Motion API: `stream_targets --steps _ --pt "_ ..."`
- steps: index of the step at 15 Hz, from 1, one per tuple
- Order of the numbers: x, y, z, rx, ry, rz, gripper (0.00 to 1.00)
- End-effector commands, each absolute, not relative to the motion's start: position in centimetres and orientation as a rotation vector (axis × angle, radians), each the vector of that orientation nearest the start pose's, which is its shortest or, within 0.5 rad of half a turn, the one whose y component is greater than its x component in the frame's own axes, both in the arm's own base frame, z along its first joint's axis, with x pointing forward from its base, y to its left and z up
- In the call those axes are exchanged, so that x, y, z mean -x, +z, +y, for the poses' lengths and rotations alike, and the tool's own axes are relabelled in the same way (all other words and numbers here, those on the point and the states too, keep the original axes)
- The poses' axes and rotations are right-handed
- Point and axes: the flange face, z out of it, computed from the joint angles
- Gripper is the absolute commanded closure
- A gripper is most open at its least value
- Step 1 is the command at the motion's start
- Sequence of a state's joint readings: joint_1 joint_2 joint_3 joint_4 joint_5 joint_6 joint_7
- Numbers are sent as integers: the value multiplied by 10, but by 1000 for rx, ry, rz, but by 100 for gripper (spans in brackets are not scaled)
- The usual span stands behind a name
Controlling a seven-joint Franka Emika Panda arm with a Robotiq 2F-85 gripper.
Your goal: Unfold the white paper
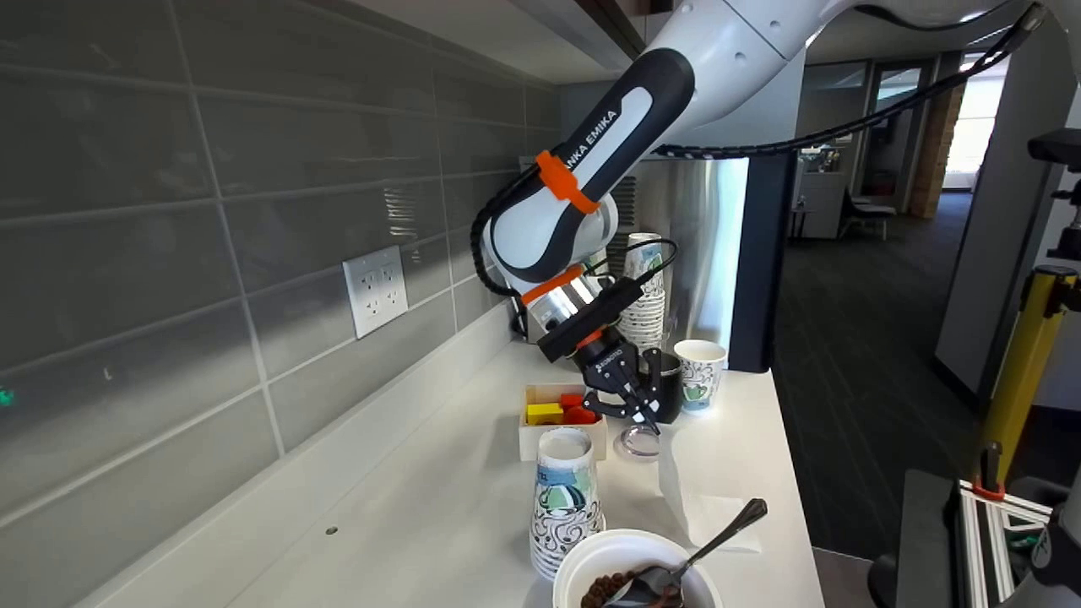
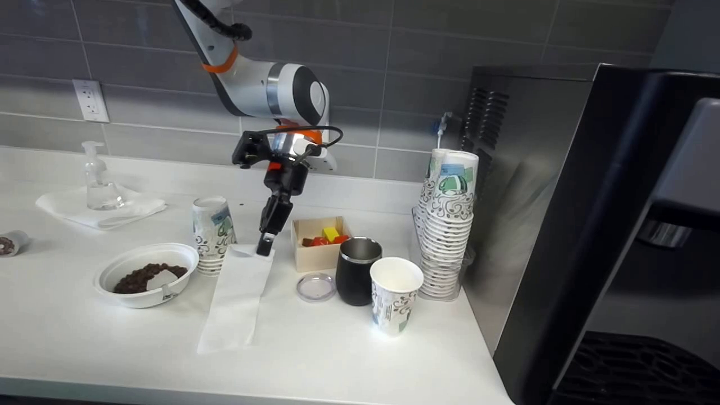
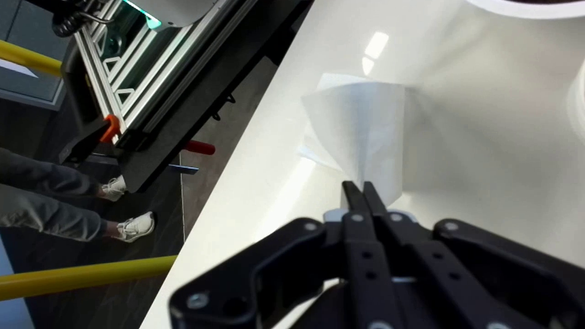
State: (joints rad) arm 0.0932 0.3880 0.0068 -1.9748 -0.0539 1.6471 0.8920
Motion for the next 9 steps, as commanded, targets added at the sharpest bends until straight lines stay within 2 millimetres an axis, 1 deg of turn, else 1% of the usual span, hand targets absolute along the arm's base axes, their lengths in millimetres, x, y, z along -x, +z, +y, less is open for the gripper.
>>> stream_targets --steps 1,3,4,5,7,9 --pt "-525 231 53 3105 942 1307 100" --pt "-526 226 56 3093 897 1320 100" --pt "-526 224 57 3088 877 1334 74" --pt "-525 222 58 3084 869 1336 73" --pt "-523 222 58 3079 849 1345 60" --pt "-521 225 59 3071 824 1341 44"
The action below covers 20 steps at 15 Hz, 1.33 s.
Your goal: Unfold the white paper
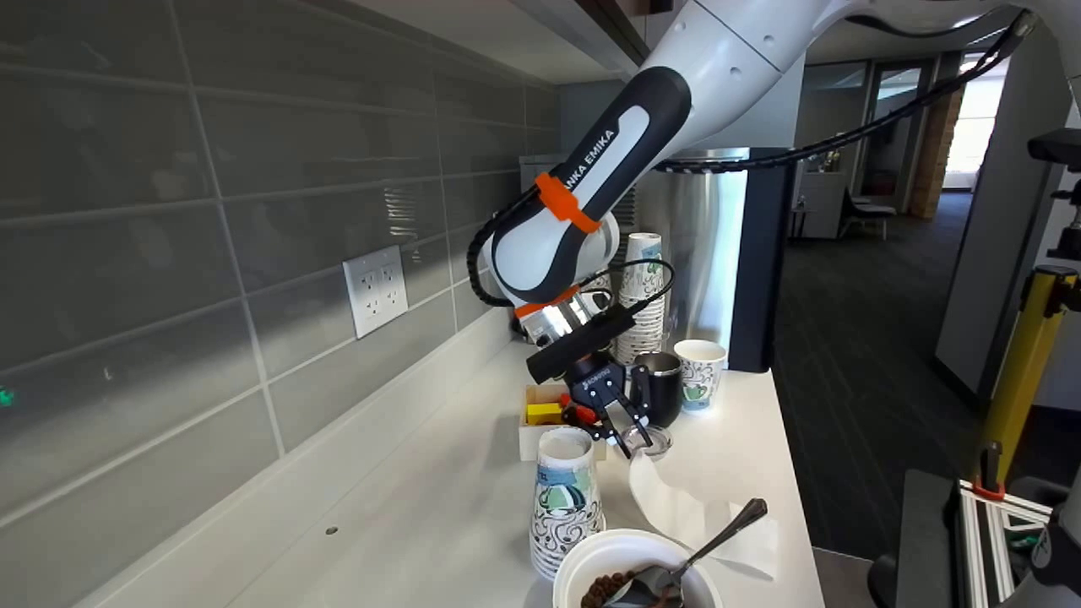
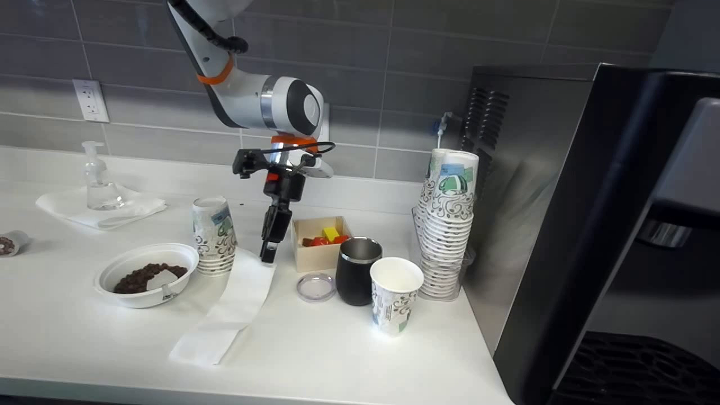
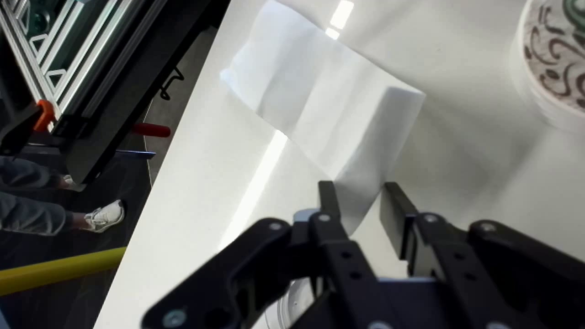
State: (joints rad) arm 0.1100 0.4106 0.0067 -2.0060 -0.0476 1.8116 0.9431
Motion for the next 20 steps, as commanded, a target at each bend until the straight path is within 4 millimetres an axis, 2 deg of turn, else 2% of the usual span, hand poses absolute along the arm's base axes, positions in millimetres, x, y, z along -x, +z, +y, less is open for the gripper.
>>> stream_targets --steps 1,5,6,9,15,20 --pt "-520 227 59 3066 813 1338 37" --pt "-514 246 56 3030 734 1331 6" --pt "-509 253 55 3026 727 1314 1" --pt "-492 273 48 3006 695 1258 0" --pt "-449 304 24 2936 589 906 0" --pt "-432 329 17 2942 439 662 0"
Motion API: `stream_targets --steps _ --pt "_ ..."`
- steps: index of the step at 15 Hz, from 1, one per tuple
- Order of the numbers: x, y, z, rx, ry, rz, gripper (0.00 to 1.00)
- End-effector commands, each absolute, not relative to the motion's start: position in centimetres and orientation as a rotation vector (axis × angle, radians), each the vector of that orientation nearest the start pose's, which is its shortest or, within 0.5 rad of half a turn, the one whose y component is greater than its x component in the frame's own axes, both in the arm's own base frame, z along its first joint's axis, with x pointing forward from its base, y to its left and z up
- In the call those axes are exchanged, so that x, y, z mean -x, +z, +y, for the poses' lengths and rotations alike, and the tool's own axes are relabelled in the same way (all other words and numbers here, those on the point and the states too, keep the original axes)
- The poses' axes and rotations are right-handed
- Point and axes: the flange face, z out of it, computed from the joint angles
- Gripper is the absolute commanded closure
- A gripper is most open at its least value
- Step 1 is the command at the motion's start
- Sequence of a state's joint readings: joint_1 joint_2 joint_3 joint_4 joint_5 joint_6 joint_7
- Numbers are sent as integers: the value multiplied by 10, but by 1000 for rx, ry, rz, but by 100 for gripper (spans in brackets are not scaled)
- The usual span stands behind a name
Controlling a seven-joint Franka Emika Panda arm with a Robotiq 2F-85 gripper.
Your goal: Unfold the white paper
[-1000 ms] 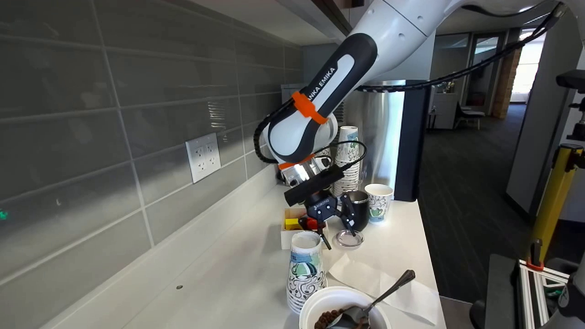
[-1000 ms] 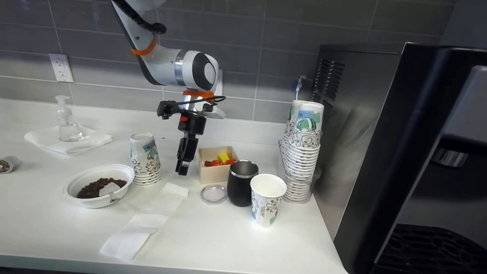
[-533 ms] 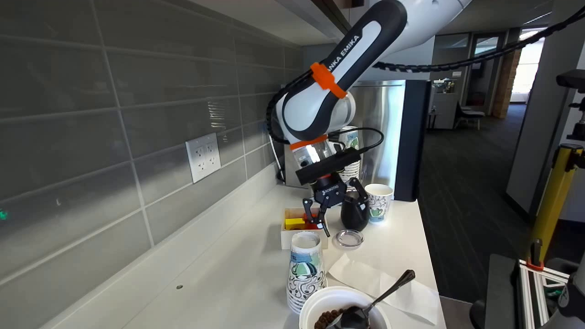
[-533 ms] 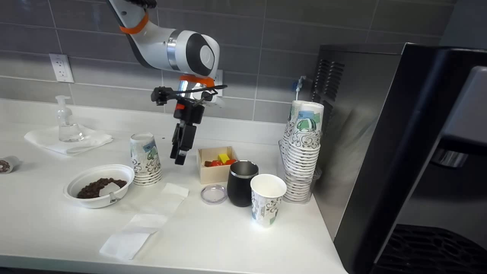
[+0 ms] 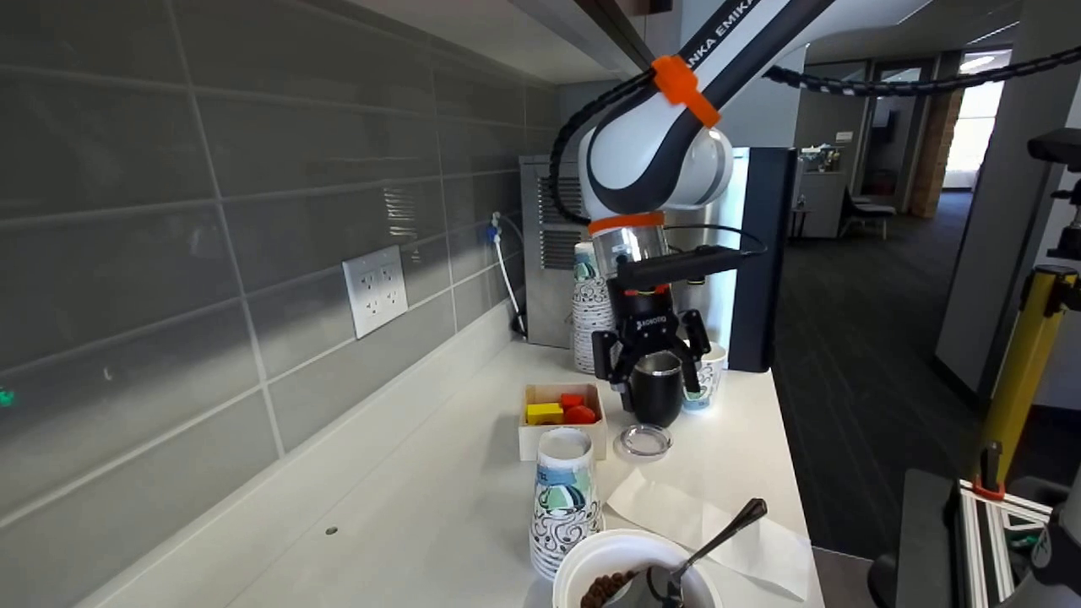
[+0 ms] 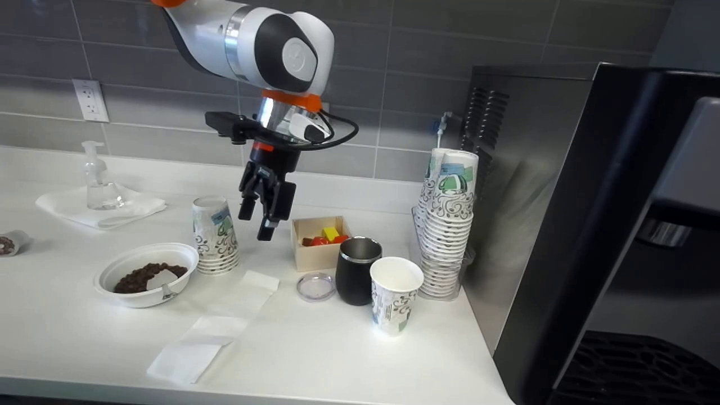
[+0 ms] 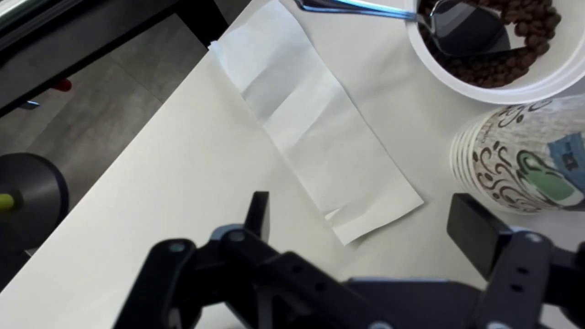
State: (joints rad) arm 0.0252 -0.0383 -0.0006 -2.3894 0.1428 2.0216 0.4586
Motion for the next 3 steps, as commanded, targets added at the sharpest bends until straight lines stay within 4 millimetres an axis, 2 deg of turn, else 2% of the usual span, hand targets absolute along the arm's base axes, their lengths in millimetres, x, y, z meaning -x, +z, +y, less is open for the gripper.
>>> stream_targets --steps 1,3 --pt "-429 333 18 2946 431 625 0" --pt "-427 340 18 2953 419 560 0"
